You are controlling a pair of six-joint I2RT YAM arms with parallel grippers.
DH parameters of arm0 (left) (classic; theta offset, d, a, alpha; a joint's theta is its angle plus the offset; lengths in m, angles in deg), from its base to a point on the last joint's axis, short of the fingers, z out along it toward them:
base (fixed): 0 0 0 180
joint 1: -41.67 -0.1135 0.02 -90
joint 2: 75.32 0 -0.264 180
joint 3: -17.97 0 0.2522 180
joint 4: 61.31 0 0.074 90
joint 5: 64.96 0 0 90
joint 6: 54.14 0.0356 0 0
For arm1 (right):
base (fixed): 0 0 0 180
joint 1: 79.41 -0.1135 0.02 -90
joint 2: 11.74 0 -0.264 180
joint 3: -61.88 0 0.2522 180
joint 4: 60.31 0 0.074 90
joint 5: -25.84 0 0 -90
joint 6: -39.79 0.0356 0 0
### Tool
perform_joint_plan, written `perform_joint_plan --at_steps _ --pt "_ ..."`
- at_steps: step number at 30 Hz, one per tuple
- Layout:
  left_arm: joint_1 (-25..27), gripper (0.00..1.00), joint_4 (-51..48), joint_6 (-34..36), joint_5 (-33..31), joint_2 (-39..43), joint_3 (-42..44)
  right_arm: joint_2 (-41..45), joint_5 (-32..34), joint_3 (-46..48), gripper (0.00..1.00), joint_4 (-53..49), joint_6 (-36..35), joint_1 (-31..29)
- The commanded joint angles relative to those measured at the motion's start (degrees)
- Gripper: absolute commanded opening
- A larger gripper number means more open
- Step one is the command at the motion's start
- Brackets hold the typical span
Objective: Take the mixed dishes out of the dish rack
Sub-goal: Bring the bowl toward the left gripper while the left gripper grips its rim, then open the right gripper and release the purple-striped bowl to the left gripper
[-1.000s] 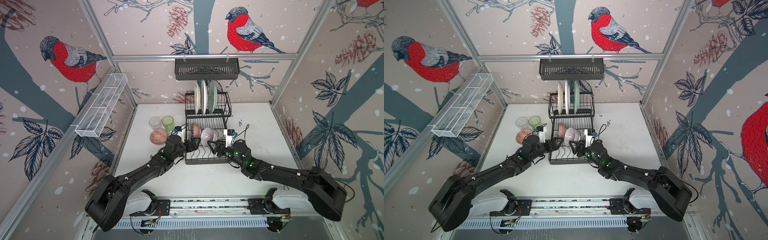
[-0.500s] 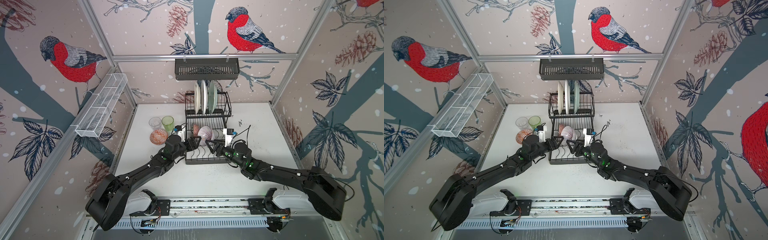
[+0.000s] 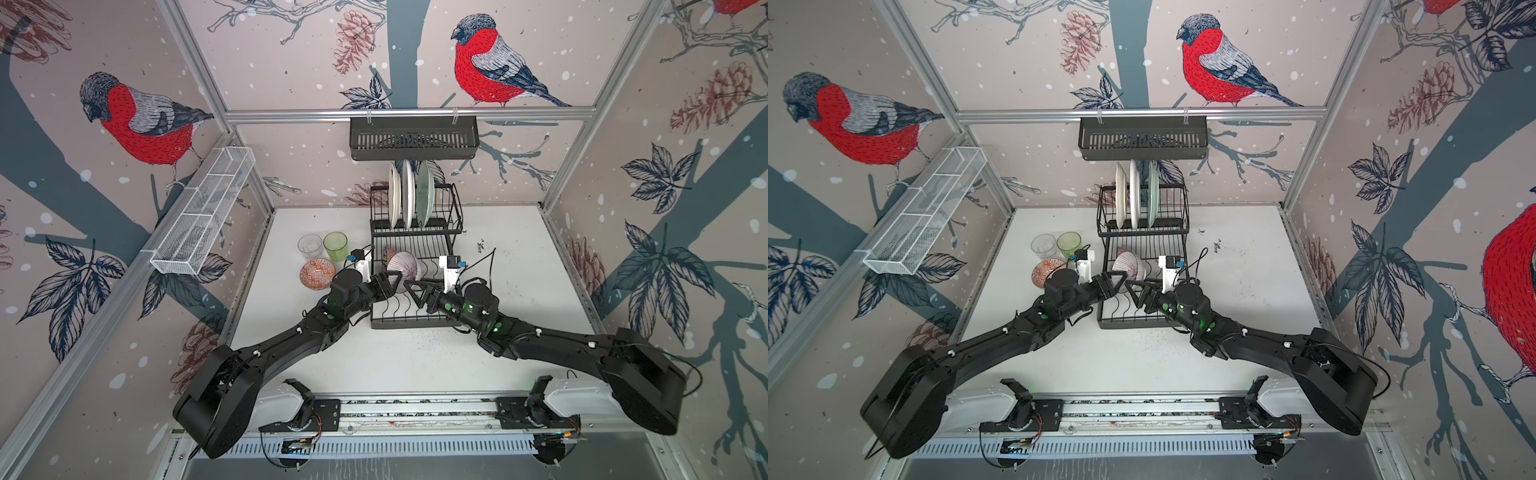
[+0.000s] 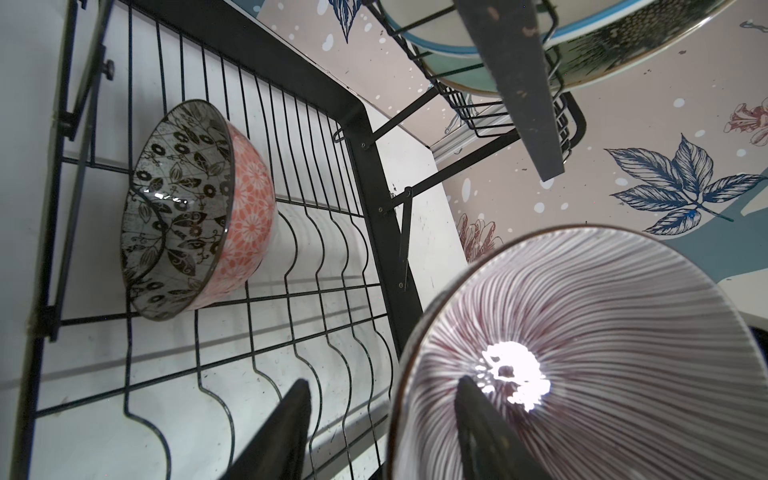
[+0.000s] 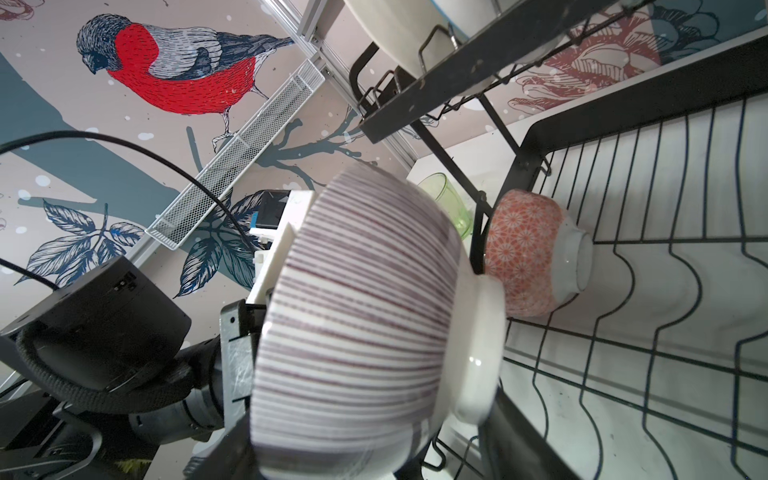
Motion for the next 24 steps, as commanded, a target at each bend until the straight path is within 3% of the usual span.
perform_joint_plan --at_steps 1,12,20,24 --pt "0.07 0.52 2.51 0.19 0.24 -0.07 -0.41 -1.05 -1.82 -1.05 0.49 5.38 -0.81 -0.28" --pt "0.04 0.29 1.26 0.80 -0.29 0.82 -0.36 -2.99 -3.20 -2.19 0.51 5.50 -1.40 -0.61" --pt "0.06 0.11 0.34 0.89 -0.56 0.85 -0.37 -3.21 -2.94 -2.55 0.71 4.34 -2.43 -0.71" --pt "0.05 0.07 -0.62 1.07 -1.06 1.20 -0.28 -3.42 -2.79 -2.75 0.81 4.09 -2.65 -0.89"
